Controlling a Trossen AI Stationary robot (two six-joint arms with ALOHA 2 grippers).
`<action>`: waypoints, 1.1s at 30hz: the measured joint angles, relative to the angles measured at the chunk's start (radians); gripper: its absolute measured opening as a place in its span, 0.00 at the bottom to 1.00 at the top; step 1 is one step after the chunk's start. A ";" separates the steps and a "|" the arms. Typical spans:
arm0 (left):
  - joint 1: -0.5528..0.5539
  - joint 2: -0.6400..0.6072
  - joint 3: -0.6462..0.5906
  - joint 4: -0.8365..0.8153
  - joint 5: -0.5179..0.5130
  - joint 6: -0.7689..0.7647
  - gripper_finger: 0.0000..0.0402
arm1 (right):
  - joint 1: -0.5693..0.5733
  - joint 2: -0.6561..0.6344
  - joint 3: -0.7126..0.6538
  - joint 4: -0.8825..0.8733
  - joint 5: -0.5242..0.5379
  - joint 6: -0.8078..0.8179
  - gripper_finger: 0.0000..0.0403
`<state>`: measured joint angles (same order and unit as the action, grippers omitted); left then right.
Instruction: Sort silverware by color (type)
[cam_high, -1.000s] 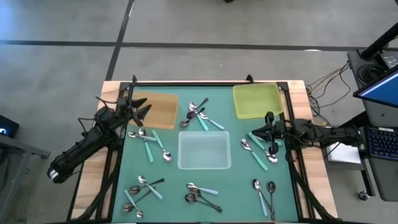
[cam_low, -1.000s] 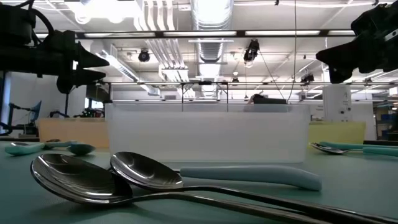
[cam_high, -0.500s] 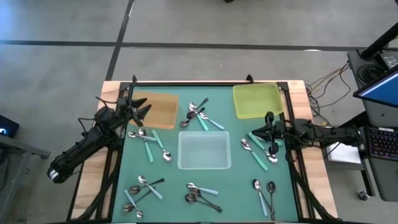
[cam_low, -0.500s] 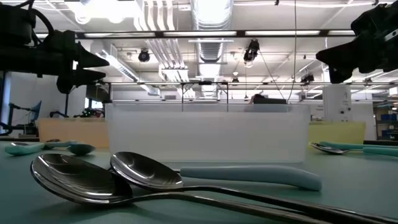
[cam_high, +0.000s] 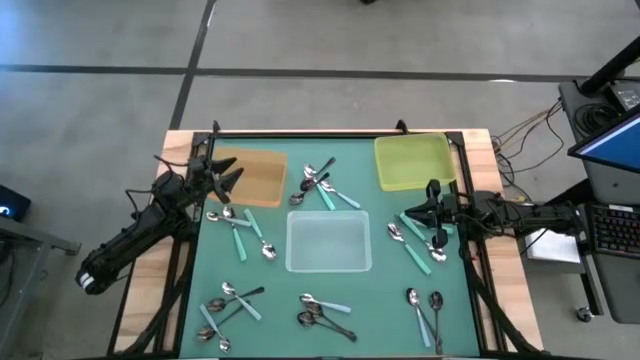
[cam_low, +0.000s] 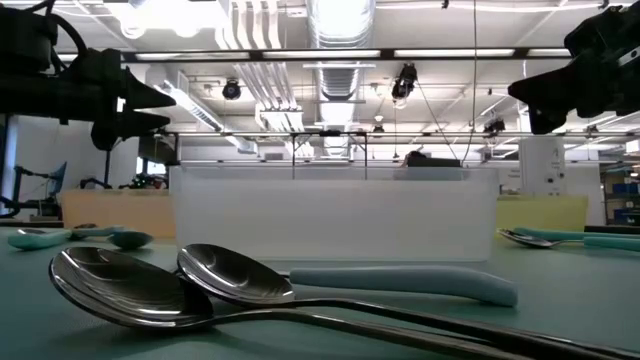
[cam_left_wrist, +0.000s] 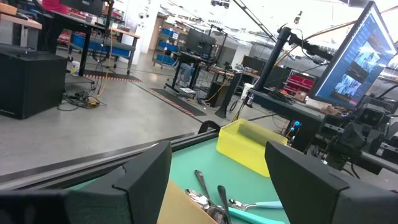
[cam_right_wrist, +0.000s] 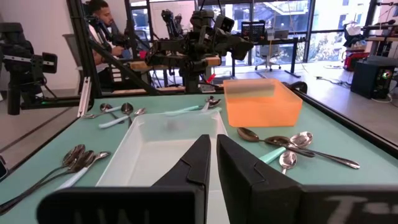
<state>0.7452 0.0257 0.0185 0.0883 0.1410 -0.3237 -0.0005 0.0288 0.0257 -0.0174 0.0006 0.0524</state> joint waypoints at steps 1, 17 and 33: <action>0.000 0.000 0.000 0.000 0.000 0.000 0.62 | 0.000 0.000 0.000 0.000 0.000 0.000 0.06; 0.000 0.000 0.000 0.000 0.000 0.000 0.62 | 0.000 0.000 0.000 0.000 0.000 0.000 0.06; 0.000 0.000 0.000 0.000 0.000 0.000 0.62 | 0.000 0.000 0.000 0.000 0.000 0.075 0.06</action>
<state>0.7449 0.0255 0.0186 0.0884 0.1407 -0.3237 -0.0002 0.0288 0.0255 -0.0174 0.0008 0.1277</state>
